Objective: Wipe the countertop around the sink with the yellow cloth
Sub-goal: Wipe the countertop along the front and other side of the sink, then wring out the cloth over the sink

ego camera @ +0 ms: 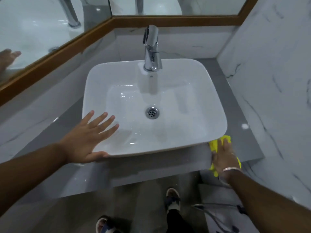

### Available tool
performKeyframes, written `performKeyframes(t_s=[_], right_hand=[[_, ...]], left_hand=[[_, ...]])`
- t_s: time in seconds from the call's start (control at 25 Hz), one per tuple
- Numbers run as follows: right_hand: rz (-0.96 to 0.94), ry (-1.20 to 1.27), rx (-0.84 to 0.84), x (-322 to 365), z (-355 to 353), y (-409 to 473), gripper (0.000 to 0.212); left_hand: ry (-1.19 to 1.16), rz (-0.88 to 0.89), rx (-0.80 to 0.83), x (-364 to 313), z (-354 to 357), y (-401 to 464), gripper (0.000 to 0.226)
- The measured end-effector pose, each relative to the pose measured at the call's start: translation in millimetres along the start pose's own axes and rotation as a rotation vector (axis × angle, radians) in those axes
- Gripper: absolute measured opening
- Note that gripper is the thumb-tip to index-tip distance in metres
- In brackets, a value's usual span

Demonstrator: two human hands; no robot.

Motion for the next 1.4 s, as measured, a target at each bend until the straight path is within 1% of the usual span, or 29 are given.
performKeyframes(t_s=[0.04,0.08,0.12,0.2,0.24,0.32,0.36,0.44,0.52,0.56,0.6,0.68,0.72,0.76,0.8,0.84,0.88,0.92,1.0,1.04,1.08,1.16,1.2,1.24,1.28,1.32,1.36,1.4], right_hand=[[0.084,0.010,0.025,-26,-4,22,0.062],[0.119,0.008,0.056,-37,-9,39,0.060],[0.102,0.009,0.057,-40,-11,52,0.059],[-0.030,-0.027,0.005,-23,-11,54,0.060],[-0.158,-0.086,0.006,0,-7,41,0.060],[-0.508,-0.185,0.072,64,11,-2,0.066],[-0.642,-0.159,0.109,96,17,-25,0.070],[-0.892,-0.128,0.171,156,30,-60,0.067],[-1.097,-0.211,0.203,202,49,-82,0.062],[-1.135,-0.270,0.243,215,59,-86,0.062],[-1.146,-0.298,0.283,224,60,-87,0.065],[-1.130,-0.245,0.314,226,50,-88,0.074],[-1.100,-0.223,0.298,217,41,-90,0.077],[-1.046,-0.203,0.278,203,30,-93,0.081],[-0.977,-0.167,0.239,185,24,-92,0.087],[-0.885,-0.152,0.243,168,20,-91,0.094],[-0.803,-0.180,0.238,156,20,-89,0.102],[-0.736,-0.235,0.246,148,24,-87,0.110],[-0.617,-0.269,0.289,149,35,-82,0.120],[-0.560,-0.268,0.330,155,39,-81,0.116],[-0.521,-0.287,0.359,162,42,-79,0.101],[-0.552,-0.322,0.281,179,36,-75,0.054],[-0.588,-0.336,0.234,185,31,-74,0.040],[-0.632,-0.325,0.219,190,26,-75,0.036],[-0.681,-0.305,0.180,192,22,-78,0.036],[-0.726,-0.275,0.152,194,13,-84,0.037],[-0.751,-0.238,0.146,194,-3,-89,0.037],[-0.763,-0.191,0.169,190,-17,-94,0.037]], left_hand=[[0.007,-0.006,0.002,-1,-1,1,0.088],[0.021,-0.009,0.010,-2,-2,1,0.088],[0.028,-0.013,0.016,-4,-2,2,0.089],[0.028,-0.038,0.024,-3,-3,4,0.089],[0.032,-0.056,0.044,-3,-1,5,0.090],[0.071,-0.080,0.080,-1,2,6,0.091],[0.105,-0.086,0.097,0,3,5,0.092],[0.183,-0.090,0.147,0,7,2,0.095],[0.234,-0.123,0.163,0,5,-2,0.095],[0.236,-0.154,0.151,0,1,-4,0.094],[0.230,-0.196,0.112,-2,-6,-6,0.093],[0.202,-0.265,-0.045,-16,-16,-21,0.087],[0.160,-0.240,-0.134,-35,-15,-32,0.081],[0.110,-0.139,-0.214,-65,-8,-43,0.075],[0.065,-0.006,-0.262,-100,2,-49,0.068],[0.016,0.097,-0.245,-131,15,-48,0.063],[-0.017,0.145,-0.186,-155,32,-39,0.061],[-0.039,0.141,-0.112,-173,50,-23,0.064],[-0.038,0.032,0.044,-192,75,19,0.080],[-0.040,-0.021,0.110,-195,83,37,0.089],[-0.028,-0.060,0.182,-196,89,52,0.096],[0.016,-0.118,0.272,-197,95,65,0.101],[0.032,-0.129,0.284,-200,94,67,0.099],[0.047,-0.132,0.294,-201,89,67,0.090],[0.063,-0.117,0.254,-204,81,68,0.074],[0.086,-0.090,0.187,-209,69,67,0.053],[0.094,-0.060,0.155,-214,57,64,0.036],[0.099,-0.036,0.143,-217,44,61,0.030]])
Point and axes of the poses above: each hand's wrist, its own y-axis towards the middle knuckle, its own z-axis out of the palm, x = y × z, the point moved 8 cm from there along y, towards the middle knuckle, and after that the axes turned 5 degrees about -z, right-handed, at the moved point
